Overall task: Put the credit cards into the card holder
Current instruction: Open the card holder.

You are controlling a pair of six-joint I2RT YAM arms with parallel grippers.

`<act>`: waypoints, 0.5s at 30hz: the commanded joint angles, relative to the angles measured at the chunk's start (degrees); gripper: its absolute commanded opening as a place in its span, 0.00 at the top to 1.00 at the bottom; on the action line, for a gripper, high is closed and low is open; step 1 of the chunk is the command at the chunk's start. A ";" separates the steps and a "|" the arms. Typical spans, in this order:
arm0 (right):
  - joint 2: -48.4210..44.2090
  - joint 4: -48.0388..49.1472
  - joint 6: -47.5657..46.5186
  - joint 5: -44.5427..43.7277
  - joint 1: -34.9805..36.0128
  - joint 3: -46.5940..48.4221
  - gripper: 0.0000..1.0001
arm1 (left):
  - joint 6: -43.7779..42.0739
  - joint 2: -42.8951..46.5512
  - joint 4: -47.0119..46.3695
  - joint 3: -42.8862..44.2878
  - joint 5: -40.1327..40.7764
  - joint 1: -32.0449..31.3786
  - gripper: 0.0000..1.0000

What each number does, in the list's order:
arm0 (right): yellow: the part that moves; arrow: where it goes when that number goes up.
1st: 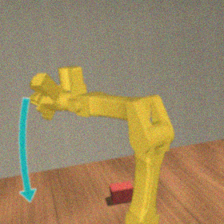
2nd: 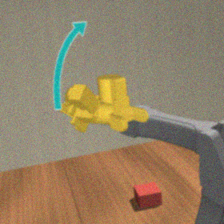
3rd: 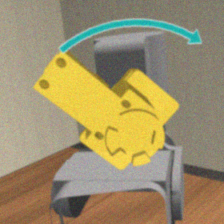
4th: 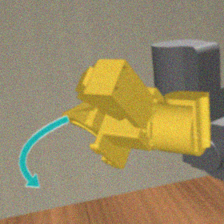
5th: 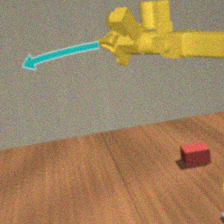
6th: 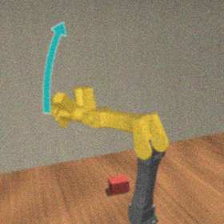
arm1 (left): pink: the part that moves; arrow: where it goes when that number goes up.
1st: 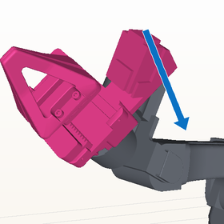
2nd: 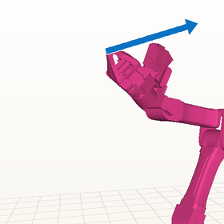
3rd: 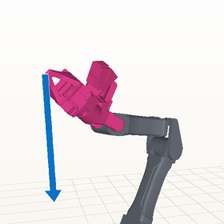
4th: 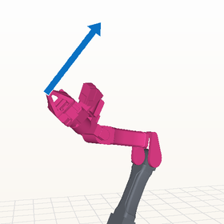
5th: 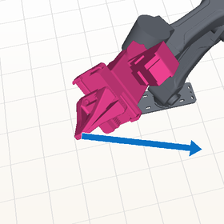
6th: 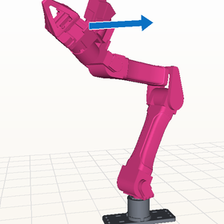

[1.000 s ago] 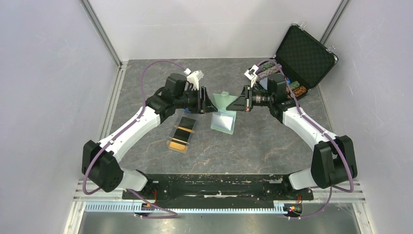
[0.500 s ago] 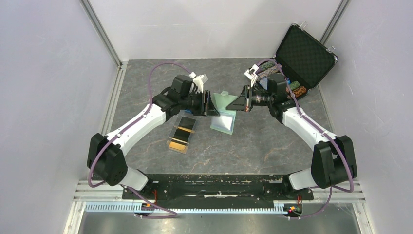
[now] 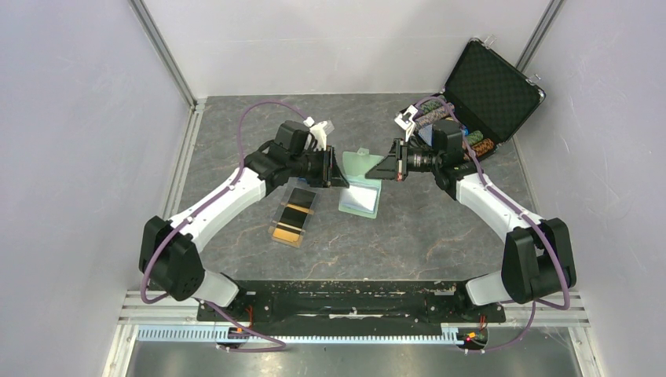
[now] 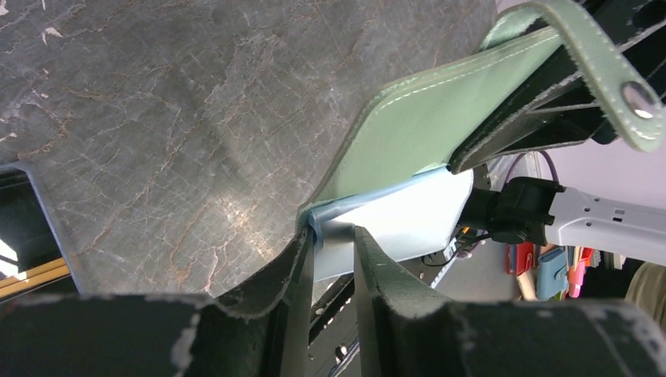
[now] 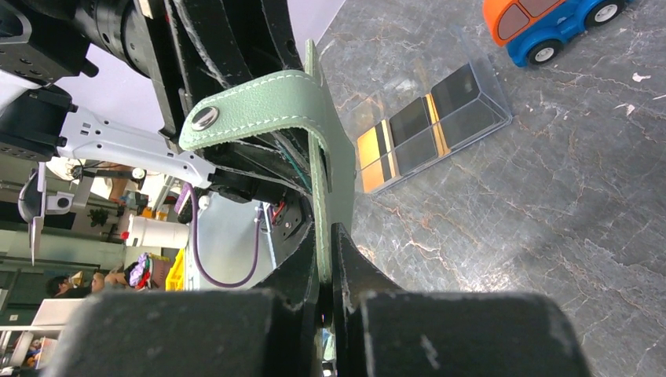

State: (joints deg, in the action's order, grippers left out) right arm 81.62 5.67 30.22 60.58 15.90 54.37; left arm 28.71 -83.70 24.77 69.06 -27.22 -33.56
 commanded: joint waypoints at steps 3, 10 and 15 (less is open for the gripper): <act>0.04 2.59 -0.23 0.85 0.27 -1.10 1.00 | -2.02 2.96 -0.82 4.72 -2.86 -0.48 0.69; -0.04 2.62 -0.39 1.00 0.27 -1.30 1.00 | -3.51 2.82 2.00 7.60 -3.36 -0.50 0.67; -0.21 2.52 -0.39 1.09 0.27 -1.36 1.00 | -5.26 2.22 4.85 9.02 -3.25 -0.46 0.61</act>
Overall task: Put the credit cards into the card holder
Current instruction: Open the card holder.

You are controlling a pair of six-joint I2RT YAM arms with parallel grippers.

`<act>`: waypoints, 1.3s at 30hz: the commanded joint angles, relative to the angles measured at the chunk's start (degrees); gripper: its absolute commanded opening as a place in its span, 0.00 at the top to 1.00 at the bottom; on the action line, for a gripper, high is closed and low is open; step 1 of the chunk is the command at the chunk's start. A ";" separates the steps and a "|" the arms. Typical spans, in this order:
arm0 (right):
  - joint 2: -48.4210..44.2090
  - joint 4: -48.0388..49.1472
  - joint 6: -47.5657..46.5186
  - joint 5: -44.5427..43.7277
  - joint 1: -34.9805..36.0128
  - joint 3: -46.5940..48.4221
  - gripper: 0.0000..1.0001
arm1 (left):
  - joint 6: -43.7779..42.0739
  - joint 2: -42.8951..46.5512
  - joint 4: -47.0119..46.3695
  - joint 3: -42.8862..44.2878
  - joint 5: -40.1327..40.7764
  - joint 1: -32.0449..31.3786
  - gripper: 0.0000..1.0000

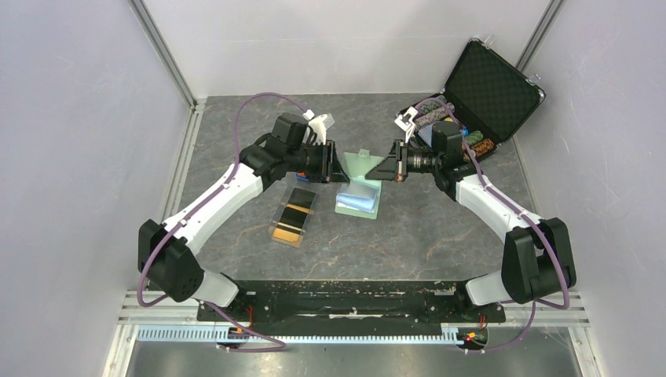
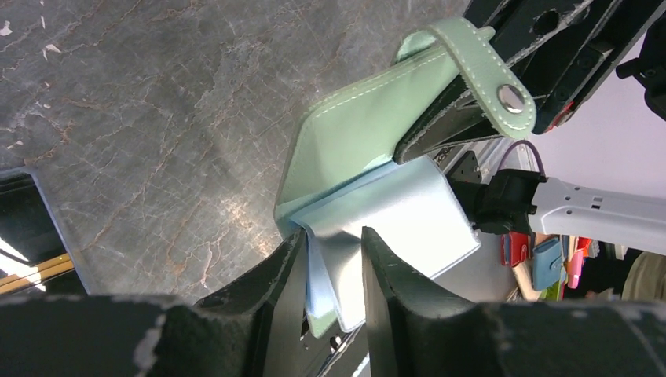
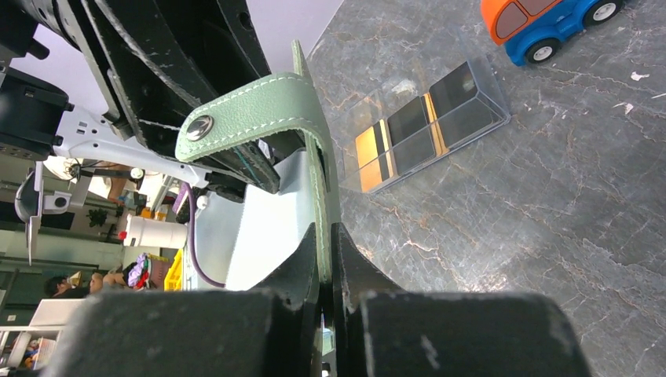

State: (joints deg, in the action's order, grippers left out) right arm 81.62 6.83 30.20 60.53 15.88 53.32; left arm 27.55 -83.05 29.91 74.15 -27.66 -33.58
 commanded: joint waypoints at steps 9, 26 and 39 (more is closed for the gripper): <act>0.22 1.44 -0.14 1.40 0.34 0.31 1.00 | -8.49 -1.77 5.74 6.51 -4.12 -0.93 0.60; 0.59 1.38 0.03 1.56 0.30 0.46 1.00 | -7.13 -5.41 4.99 11.97 -10.16 -1.96 0.48; 0.80 7.52 6.02 2.32 0.29 0.98 1.00 | 8.14 0.25 -16.17 -1.64 -19.19 4.81 0.39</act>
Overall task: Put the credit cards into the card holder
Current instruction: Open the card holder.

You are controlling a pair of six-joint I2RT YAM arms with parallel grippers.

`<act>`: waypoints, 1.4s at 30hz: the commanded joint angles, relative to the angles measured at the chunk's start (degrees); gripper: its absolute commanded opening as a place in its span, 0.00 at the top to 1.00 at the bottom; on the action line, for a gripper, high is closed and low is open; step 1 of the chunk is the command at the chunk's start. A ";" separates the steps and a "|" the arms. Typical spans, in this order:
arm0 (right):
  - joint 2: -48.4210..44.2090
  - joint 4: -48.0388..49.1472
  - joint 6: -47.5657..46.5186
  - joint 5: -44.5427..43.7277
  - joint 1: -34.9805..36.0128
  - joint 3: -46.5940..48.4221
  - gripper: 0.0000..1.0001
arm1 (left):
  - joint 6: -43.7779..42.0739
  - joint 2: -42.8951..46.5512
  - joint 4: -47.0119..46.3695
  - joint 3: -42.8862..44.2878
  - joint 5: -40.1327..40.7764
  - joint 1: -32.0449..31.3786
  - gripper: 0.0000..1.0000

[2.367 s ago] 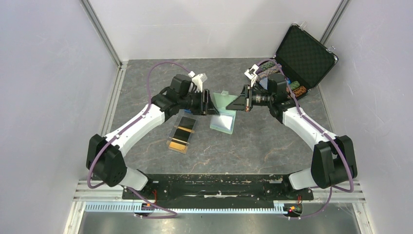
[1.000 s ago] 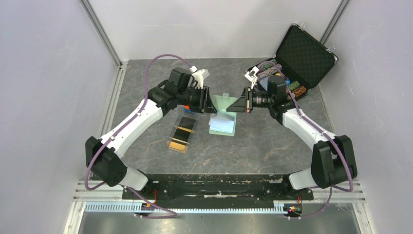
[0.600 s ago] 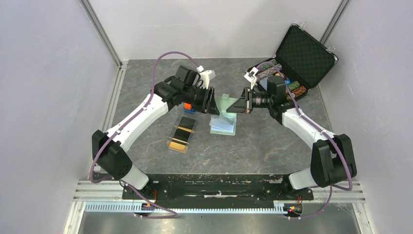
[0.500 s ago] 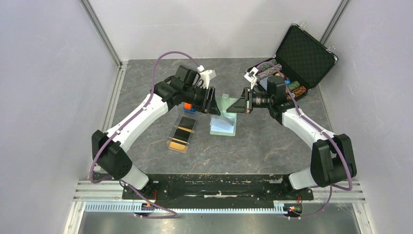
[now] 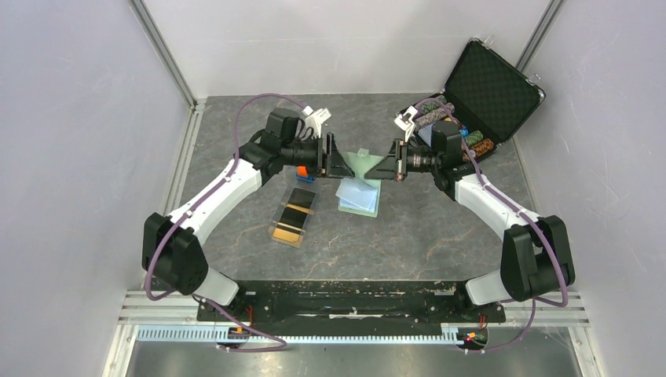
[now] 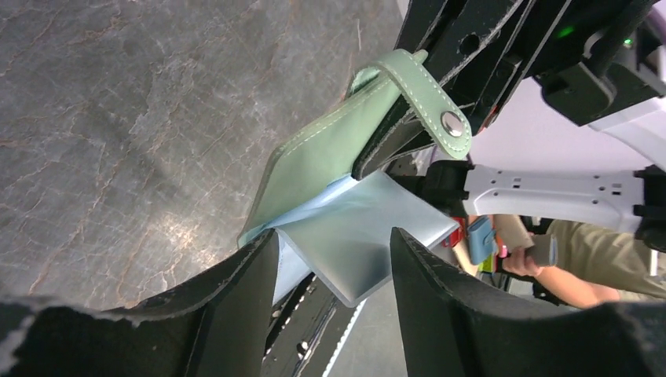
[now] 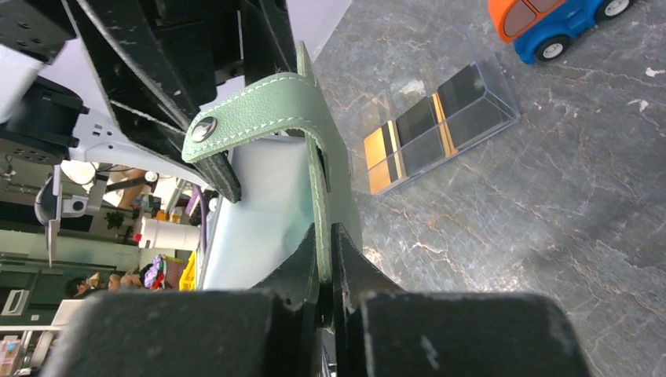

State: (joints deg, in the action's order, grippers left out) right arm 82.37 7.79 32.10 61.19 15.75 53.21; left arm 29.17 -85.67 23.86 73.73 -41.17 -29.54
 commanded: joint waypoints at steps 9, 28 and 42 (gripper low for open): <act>0.75 18.95 14.87 2.09 0.44 -0.97 1.00 | 15.53 4.51 -20.48 -5.82 -9.97 3.93 0.33; 1.93 29.01 22.45 1.87 0.42 -2.67 1.00 | 19.81 3.07 -29.55 -9.57 -13.66 6.67 0.44; 0.84 24.47 18.75 0.77 0.58 -3.29 1.00 | 0.35 -0.90 -2.85 0.76 -2.64 5.51 0.45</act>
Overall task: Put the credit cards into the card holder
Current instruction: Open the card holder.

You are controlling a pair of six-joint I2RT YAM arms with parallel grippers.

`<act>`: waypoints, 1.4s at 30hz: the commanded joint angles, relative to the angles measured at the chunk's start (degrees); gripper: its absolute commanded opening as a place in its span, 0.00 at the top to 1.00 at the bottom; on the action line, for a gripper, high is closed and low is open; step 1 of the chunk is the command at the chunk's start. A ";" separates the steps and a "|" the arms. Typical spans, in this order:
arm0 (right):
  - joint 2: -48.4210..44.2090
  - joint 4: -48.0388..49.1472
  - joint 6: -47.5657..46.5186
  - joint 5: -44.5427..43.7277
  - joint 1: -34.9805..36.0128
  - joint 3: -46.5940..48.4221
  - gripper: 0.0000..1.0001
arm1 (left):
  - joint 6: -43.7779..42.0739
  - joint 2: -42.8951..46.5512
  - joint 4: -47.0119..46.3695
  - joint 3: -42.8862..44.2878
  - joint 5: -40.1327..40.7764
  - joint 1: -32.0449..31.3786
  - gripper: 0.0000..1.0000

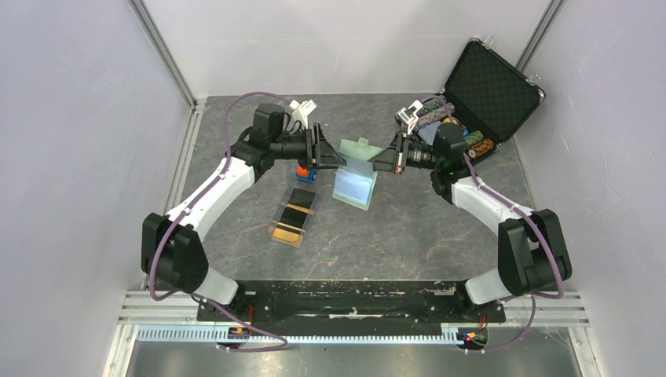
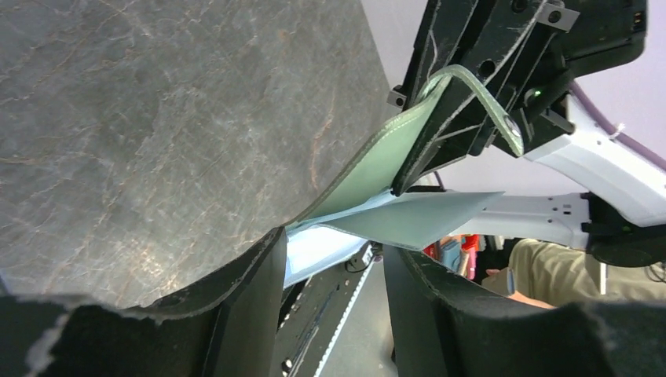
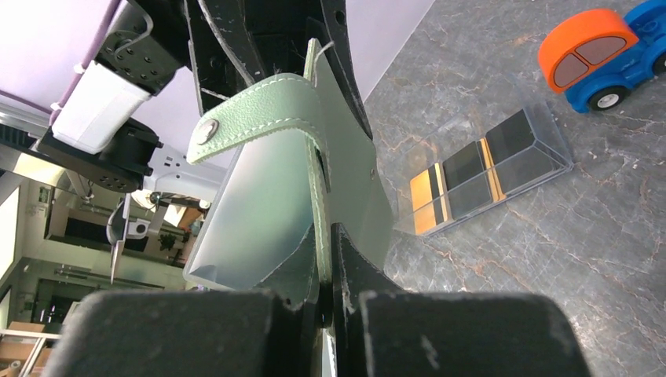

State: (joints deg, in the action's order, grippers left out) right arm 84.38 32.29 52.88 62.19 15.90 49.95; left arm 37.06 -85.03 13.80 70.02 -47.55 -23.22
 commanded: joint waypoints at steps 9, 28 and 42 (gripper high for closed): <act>-1.30 -0.92 -2.79 0.07 0.93 0.23 1.00 | -13.20 -5.13 12.08 8.21 5.37 -4.00 0.42; -1.79 -0.74 -2.87 0.44 0.97 -0.22 1.00 | -11.31 -3.89 7.91 4.80 2.37 -4.03 0.42; -1.99 -0.65 -2.92 0.64 0.97 -0.49 1.00 | -11.28 -3.35 7.85 4.07 2.35 -4.02 0.43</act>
State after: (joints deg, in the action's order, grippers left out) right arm 84.38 28.84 50.92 62.54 16.64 49.25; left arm 26.94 -89.86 23.03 74.52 -43.20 -26.76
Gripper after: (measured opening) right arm 0.016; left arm 0.575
